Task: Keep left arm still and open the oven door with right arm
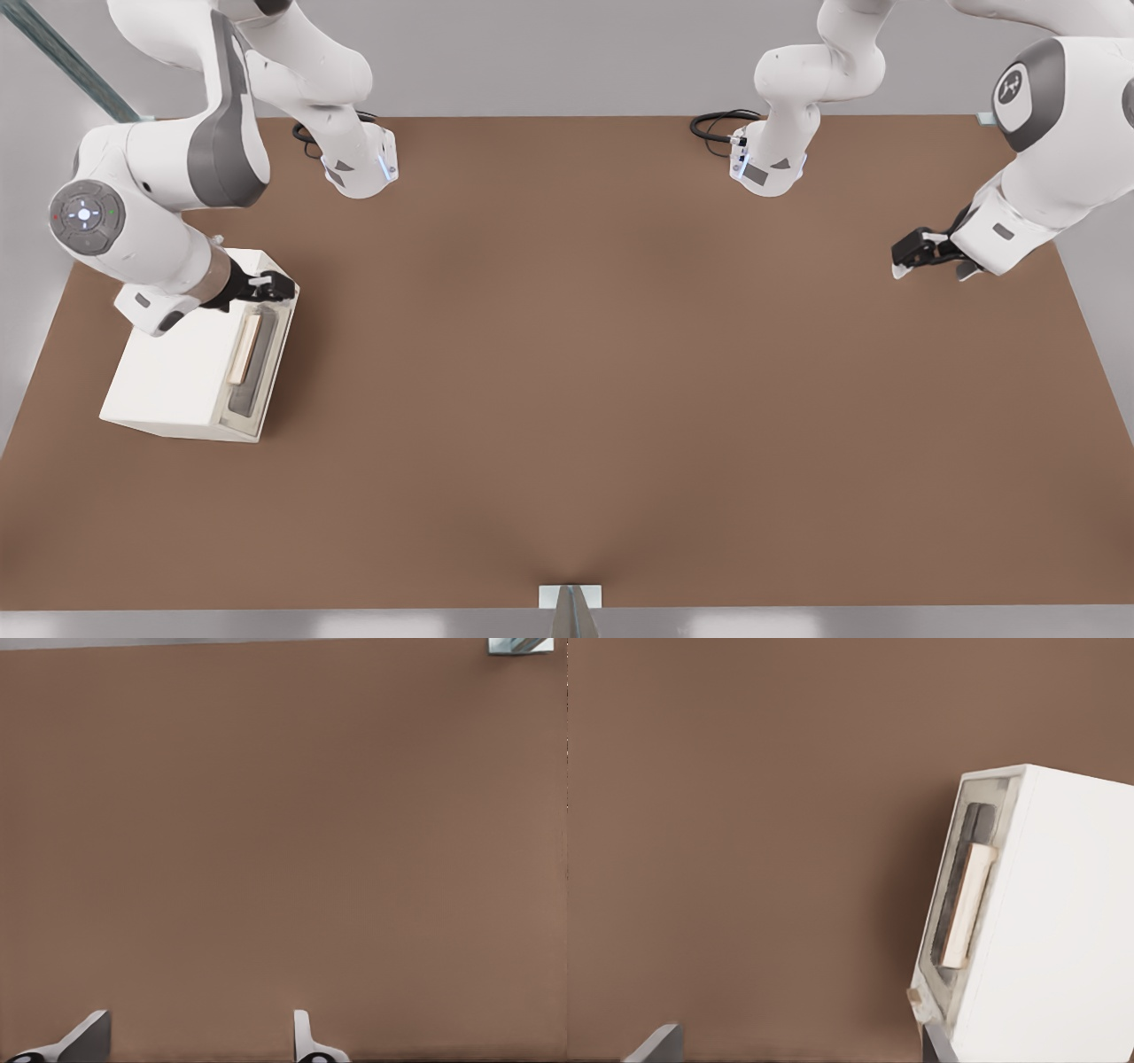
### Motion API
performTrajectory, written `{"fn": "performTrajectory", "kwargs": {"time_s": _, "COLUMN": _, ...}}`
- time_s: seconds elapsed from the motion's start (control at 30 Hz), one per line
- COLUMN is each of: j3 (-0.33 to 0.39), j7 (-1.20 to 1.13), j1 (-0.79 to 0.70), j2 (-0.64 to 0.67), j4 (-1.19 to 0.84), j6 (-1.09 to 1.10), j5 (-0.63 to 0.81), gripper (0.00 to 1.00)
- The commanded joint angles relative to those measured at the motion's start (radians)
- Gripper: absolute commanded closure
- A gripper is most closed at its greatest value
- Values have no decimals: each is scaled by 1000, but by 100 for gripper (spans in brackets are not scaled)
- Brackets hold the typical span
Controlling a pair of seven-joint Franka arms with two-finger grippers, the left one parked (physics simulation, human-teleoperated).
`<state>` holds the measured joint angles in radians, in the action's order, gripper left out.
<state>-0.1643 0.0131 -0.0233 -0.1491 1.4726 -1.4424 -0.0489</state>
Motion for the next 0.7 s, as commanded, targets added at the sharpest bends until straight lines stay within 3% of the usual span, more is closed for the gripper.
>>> {"fn": "performTrajectory", "kwargs": {"time_s": 0.0, "j3": -1, "j7": 24, "j1": -24, "j2": 0, "j4": 5, "j6": 31, "j5": -2, "gripper": 0}}
{"fn": "performTrajectory", "kwargs": {"time_s": 0.03, "j3": 2, "j7": 18, "j1": -26, "j2": -4, "j4": 5, "j6": 33, "j5": -9, "gripper": 0}}
{"fn": "performTrajectory", "kwargs": {"time_s": 0.07, "j3": -7, "j7": 13, "j1": 5, "j2": -59, "j4": -2, "j6": 20, "j5": -118, "gripper": 0}}
{"fn": "performTrajectory", "kwargs": {"time_s": 0.1, "j3": -9, "j7": 8, "j1": 106, "j2": -134, "j4": -5, "j6": 14, "j5": -343, "gripper": 2}}
{"fn": "performTrajectory", "kwargs": {"time_s": 0.13, "j3": -9, "j7": -37, "j1": 135, "j2": -187, "j4": 3, "j6": -10, "j5": -462, "gripper": 78}}
{"fn": "performTrajectory", "kwargs": {"time_s": 0.33, "j3": 0, "j7": 21, "j1": 117, "j2": -155, "j4": 209, "j6": -150, "j5": -640, "gripper": 79}}
{"fn": "performTrajectory", "kwargs": {"time_s": 0.67, "j3": 2, "j7": 221, "j1": 20, "j2": -165, "j4": 319, "j6": -274, "j5": -641, "gripper": 79}}
